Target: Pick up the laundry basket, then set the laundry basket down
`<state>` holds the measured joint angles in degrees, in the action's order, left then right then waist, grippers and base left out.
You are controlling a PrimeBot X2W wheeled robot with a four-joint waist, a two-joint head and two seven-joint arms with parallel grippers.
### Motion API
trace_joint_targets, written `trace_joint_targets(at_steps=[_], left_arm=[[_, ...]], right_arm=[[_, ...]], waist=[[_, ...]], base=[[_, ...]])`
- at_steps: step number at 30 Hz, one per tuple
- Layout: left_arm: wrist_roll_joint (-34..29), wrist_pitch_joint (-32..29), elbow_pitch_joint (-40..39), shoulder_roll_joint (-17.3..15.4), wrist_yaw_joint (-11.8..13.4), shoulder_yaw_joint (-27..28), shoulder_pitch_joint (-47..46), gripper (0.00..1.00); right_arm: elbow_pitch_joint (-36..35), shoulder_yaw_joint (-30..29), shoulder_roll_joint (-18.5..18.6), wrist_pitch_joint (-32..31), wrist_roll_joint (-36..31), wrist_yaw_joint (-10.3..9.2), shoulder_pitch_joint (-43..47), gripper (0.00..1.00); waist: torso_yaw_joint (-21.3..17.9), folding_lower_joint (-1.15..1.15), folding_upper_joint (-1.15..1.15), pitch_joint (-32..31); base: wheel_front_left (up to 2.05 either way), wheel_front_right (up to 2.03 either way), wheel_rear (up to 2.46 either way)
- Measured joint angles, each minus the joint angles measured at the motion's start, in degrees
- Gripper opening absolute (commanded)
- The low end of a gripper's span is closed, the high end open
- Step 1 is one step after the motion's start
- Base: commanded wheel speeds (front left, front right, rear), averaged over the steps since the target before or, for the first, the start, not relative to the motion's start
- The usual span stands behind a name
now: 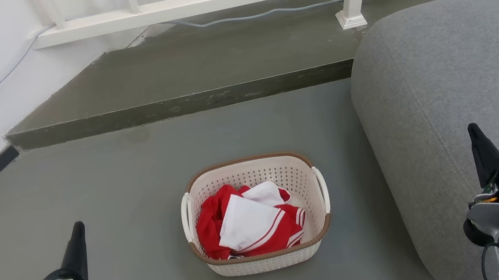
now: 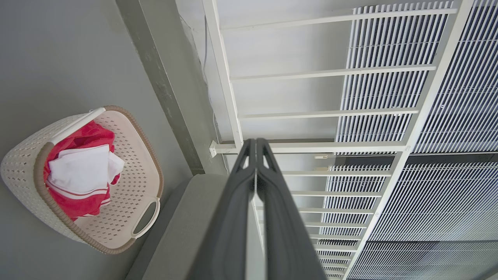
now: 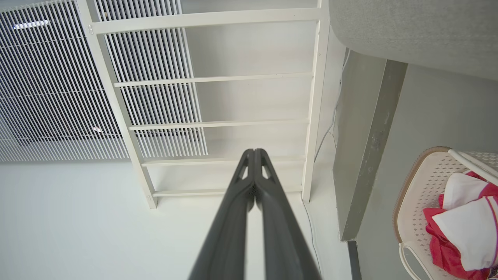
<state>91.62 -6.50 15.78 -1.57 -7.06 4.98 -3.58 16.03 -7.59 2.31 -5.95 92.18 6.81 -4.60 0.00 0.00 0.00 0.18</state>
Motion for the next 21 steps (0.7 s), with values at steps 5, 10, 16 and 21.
trace_joint_targets(at_steps=[5,10,16,21], left_arm=[[0.0,0.0,1.9,0.8,0.0,-0.1,1.1,1.0],[0.0,0.1,2.6,1.3,0.1,-0.2,2.2,1.0],[0.2,1.1,2.1,1.3,0.1,-0.6,2.2,1.0],[0.2,2.1,1.3,1.3,0.1,-1.1,2.1,1.0]], right_arm=[[1.9,0.1,-0.8,0.0,0.0,-0.34,1.2,1.0],[2.6,0.5,-1.4,0.1,0.0,-0.34,2.7,1.0],[1.6,1.1,-1.4,0.5,0.0,-0.34,2.7,1.0],[0.6,1.9,-1.4,0.9,0.0,-0.34,2.7,1.0]], waist=[[0.0,0.0,0.0,0.0],[0.0,0.0,0.0,0.0],[0.0,0.0,0.0,0.0],[0.0,0.0,0.0,0.0]], base=[[0.0,0.0,0.0],[0.0,0.0,0.0],[0.0,0.0,0.0],[0.0,0.0,0.0]])
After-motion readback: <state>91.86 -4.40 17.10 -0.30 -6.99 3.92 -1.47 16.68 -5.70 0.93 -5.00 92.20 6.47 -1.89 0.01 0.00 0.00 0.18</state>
